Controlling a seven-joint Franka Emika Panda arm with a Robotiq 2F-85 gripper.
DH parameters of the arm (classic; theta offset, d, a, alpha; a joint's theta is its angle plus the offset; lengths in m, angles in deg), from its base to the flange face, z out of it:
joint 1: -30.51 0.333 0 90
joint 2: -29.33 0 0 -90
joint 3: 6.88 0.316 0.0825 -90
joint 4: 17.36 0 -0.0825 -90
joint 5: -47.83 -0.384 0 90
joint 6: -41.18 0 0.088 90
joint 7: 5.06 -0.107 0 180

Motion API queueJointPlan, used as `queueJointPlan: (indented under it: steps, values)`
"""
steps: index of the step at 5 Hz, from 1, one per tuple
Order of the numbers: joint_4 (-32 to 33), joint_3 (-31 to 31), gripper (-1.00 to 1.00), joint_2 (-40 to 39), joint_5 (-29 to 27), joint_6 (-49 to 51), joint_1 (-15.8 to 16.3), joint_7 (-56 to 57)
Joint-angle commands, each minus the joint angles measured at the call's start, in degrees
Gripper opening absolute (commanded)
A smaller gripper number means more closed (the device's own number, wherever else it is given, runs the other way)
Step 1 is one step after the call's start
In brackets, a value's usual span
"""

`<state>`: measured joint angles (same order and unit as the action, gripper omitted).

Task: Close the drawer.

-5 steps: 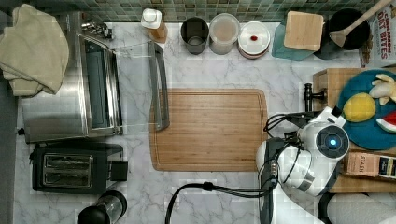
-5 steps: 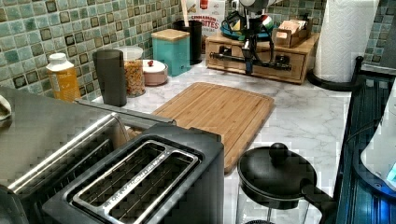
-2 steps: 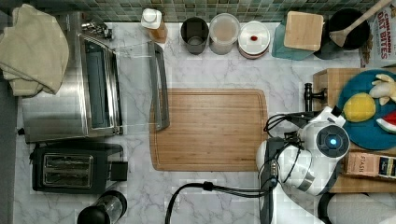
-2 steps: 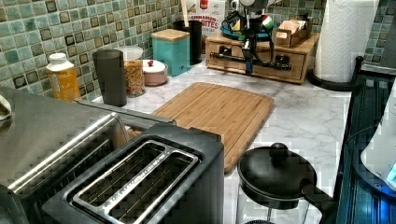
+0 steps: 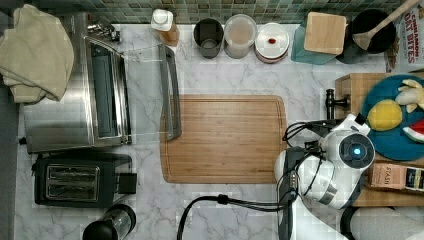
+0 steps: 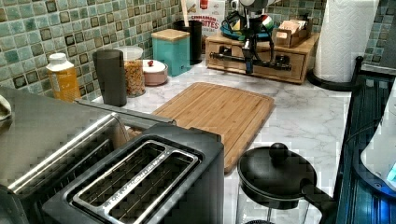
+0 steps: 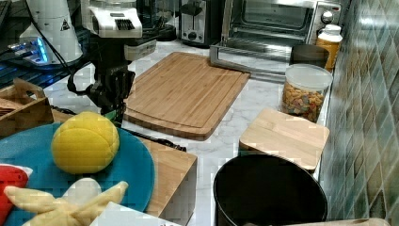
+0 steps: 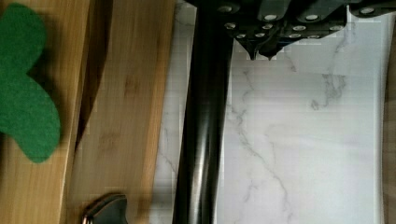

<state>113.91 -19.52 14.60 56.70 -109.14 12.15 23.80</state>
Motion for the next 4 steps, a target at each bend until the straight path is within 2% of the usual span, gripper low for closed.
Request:
queueJointPlan:
  steps: [1, 4]
  values:
    - [-10.0, -5.5, -1.0, 0.8, 0.2, -1.8, -6.3, 4.7]
    - [-10.0, -6.0, -1.0, 0.7, 0.0, -1.9, -5.9, 4.9]
